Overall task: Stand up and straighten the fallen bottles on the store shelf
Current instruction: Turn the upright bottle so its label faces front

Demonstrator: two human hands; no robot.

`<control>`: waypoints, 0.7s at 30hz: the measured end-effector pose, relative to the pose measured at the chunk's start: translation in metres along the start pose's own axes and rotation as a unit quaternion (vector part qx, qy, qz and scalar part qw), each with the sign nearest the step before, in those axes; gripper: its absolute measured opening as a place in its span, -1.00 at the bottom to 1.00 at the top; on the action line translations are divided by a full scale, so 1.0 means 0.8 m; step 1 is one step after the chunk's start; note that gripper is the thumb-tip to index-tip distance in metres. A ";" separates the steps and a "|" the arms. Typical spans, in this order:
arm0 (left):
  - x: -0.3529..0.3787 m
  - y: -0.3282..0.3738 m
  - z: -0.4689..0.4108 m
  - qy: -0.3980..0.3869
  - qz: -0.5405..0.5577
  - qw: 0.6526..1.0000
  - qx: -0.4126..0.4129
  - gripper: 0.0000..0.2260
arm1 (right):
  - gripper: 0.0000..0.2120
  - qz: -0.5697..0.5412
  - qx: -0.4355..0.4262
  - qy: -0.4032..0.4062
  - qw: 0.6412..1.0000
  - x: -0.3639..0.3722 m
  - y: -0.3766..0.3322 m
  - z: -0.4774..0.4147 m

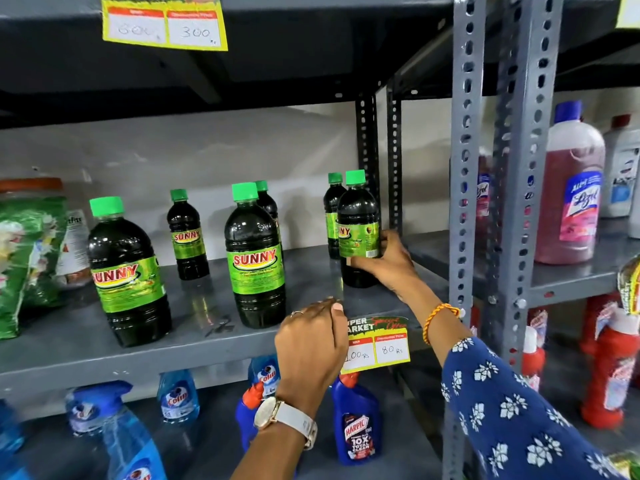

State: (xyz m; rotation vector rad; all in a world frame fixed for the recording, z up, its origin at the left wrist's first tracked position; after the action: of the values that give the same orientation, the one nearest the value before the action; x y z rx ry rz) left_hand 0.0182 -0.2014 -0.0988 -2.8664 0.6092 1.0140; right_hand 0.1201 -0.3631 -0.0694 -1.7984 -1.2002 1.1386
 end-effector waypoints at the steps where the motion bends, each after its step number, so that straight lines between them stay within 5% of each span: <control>1: 0.001 0.000 0.001 -0.002 -0.001 1.000 0.000 -0.70 | -0.36 -0.012 0.004 -0.005 1.000 0.000 0.004 -0.002; 6: 0.001 0.002 0.002 -0.008 0.004 1.000 -0.004 -0.68 | -0.18 -0.032 0.005 -0.033 0.999 0.005 0.004 -0.005; 12: 0.006 0.000 0.003 -0.026 -0.006 1.000 -0.013 -0.65 | -0.53 -0.015 -0.002 -0.043 0.999 0.004 0.002 -0.002; 21: 0.007 -0.001 0.003 -0.051 0.010 0.999 -0.009 -0.68 | -0.59 -0.030 0.007 -0.048 0.998 0.005 0.003 -0.003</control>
State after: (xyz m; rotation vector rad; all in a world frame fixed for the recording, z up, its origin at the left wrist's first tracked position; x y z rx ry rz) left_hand 0.0211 -0.2023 -0.1041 -2.8069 0.6251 1.1669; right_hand 0.1239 -0.3604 -0.0720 -1.7030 -1.2905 1.2084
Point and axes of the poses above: each hand's wrist, its own z-axis away from the middle knuckle, its own x-axis out of the palm, y = z × x, the point moved 6 cm from there along -z, towards the middle knuckle, and after that the axes turned 11 degrees about -y, right-handed, at the moved point
